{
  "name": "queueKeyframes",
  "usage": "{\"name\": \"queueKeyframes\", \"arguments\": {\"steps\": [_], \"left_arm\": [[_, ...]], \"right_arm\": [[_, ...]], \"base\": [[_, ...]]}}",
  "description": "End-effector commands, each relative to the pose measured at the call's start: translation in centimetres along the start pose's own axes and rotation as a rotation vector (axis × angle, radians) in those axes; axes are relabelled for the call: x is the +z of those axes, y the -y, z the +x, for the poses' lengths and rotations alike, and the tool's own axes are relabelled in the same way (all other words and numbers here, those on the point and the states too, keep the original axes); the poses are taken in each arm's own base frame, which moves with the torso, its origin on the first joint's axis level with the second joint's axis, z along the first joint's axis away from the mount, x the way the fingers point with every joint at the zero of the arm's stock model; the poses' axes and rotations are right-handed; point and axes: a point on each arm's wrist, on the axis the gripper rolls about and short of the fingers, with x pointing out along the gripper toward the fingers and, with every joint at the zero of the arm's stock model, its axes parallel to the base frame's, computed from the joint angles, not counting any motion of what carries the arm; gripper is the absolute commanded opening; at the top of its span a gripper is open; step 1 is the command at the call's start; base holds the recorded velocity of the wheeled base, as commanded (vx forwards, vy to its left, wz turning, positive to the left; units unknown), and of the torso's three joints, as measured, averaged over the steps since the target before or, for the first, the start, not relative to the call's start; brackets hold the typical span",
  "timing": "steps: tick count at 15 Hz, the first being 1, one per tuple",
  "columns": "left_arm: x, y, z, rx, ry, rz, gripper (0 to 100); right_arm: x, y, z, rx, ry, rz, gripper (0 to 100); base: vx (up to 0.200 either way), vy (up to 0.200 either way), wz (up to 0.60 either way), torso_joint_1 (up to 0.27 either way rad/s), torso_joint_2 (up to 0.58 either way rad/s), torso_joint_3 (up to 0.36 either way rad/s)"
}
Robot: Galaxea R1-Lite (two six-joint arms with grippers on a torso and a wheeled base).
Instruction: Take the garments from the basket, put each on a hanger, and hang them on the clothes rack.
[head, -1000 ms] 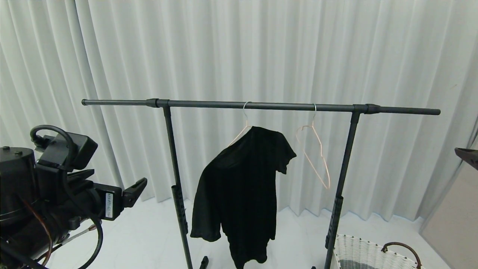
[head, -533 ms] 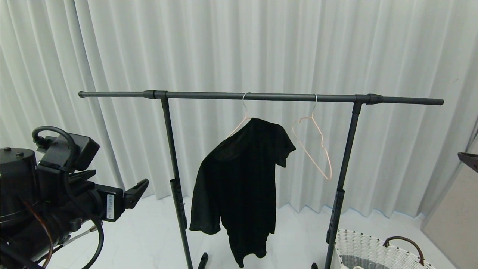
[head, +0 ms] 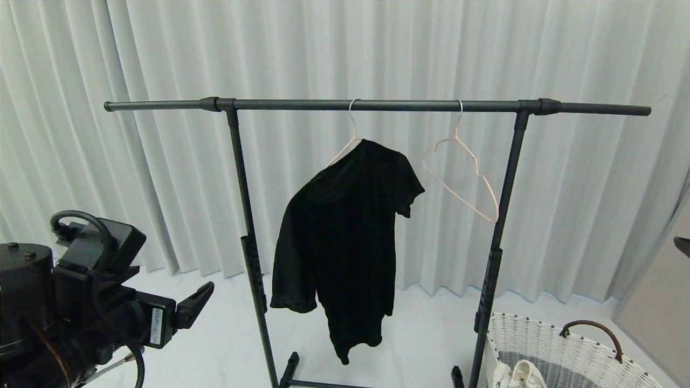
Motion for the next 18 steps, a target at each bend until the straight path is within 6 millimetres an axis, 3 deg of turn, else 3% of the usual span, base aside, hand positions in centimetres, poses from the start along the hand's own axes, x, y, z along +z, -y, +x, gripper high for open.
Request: {"name": "queueKeyframes", "arguments": {"steps": [1, 5, 10, 12, 15, 18], "left_arm": [[0.0, 0.0, -0.4, -0.003, 0.015, -0.001, 100], [-0.1, 1.4, -2.0, -0.109, 0.072, 0.038, 100], [-0.2, 2.0, -1.6, -0.132, 0.053, 0.055, 100], [-0.6, 2.1, -1.5, -0.141, 0.038, 0.062, 100], [-0.6, 3.0, -1.1, -0.178, 0.022, 0.08, 100], [-0.2, 4.1, -1.2, -0.235, 0.036, 0.108, 100]], "right_arm": [[-0.7, 0.2, -0.2, -0.018, -0.012, -0.014, 100], [-1.0, 0.3, -0.5, -0.021, -0.011, -0.021, 100], [-2.3, -0.2, -0.2, -0.01, -0.055, -0.054, 100], [-3.2, -0.6, 0.8, 0.015, -0.109, -0.07, 100], [-6.0, -2.1, 2.6, 0.119, -0.236, -0.1, 100], [-10.2, -4.1, 3.2, 0.227, -0.374, -0.216, 100]], "base": [[0.0, 0.0, 0.0, -0.198, 0.49, 0.3], [0.0, 0.0, 0.0, -0.179, 0.47, 0.29], [0.0, 0.0, 0.0, -0.133, 0.4, 0.263], [0.0, 0.0, 0.0, -0.027, 0.09, 0.073], [0.2, 0.0, 0.0, -0.006, 0.03, 0.025], [0.2, 0.0, 0.0, 0.002, 0.01, 0.004]]}}
